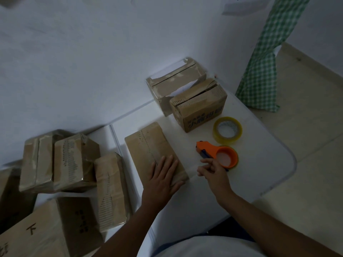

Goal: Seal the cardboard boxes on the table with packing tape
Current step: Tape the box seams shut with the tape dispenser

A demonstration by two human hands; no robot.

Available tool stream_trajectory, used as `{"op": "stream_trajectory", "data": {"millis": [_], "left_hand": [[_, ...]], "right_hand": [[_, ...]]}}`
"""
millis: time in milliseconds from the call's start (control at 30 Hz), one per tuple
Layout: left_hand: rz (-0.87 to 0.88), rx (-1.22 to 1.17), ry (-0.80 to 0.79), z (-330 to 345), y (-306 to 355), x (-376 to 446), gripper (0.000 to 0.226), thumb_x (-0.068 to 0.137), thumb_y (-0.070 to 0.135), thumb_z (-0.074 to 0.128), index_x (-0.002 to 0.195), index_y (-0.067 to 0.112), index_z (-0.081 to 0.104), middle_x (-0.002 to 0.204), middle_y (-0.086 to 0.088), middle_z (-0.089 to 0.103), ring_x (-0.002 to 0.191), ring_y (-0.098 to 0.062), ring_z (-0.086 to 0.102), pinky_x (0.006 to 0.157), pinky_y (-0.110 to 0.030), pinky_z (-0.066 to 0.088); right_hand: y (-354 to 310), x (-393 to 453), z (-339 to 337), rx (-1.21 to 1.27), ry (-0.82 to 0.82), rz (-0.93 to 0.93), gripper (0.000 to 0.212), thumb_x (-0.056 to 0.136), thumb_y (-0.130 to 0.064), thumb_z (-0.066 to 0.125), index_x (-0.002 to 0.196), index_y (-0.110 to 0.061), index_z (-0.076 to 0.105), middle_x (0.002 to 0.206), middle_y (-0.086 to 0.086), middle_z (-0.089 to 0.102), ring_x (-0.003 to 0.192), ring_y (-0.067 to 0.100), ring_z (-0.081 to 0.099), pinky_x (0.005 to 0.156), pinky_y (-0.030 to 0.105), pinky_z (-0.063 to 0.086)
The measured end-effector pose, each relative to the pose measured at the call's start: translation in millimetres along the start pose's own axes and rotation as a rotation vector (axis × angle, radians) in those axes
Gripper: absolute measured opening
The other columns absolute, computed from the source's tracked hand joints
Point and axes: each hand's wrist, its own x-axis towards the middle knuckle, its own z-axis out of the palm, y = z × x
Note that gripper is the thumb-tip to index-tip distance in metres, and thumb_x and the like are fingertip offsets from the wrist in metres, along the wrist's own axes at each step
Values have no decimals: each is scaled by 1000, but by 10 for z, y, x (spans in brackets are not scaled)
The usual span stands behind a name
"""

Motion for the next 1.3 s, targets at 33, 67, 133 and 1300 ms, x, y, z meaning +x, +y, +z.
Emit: {"op": "stream_trajectory", "data": {"millis": [33, 67, 133, 1300], "left_hand": [[4, 25, -3, 0, 12, -3, 72, 99, 63, 31, 154, 16, 29, 163, -5, 22, 151, -26, 16, 119, -51, 17], [11, 52, -6, -3, 28, -3, 72, 99, 62, 31, 153, 15, 30, 162, -6, 23, 150, -28, 19, 118, -51, 19], [23, 96, -2, -13, 58, 5, 71, 99, 61, 29, 152, 12, 32, 160, -9, 27, 148, -31, 24, 116, -52, 22], [138, 138, -48, 61, -112, -76, 92, 89, 55, 57, 159, 17, 10, 166, -4, 9, 152, -30, 7, 116, -60, 17]], "right_hand": [[-1, 10, -10, -2, -13, 15, 19, 89, -2, 64, 105, -11, 60, 76, 5, 64, 71, 8, 66, 68, 14, 48], [-4, 21, -21, -4, -30, 37, 18, 90, -3, 63, 106, -11, 61, 78, 6, 64, 70, 5, 66, 65, 11, 48], [-21, 48, -33, -24, -63, 91, 14, 93, -7, 61, 106, -11, 62, 82, 4, 67, 69, 0, 65, 64, 12, 47], [197, 282, 365, -298, -198, -158, 9, 98, -13, 54, 93, -12, 61, 90, 0, 63, 86, 15, 60, 73, 24, 49]]}}
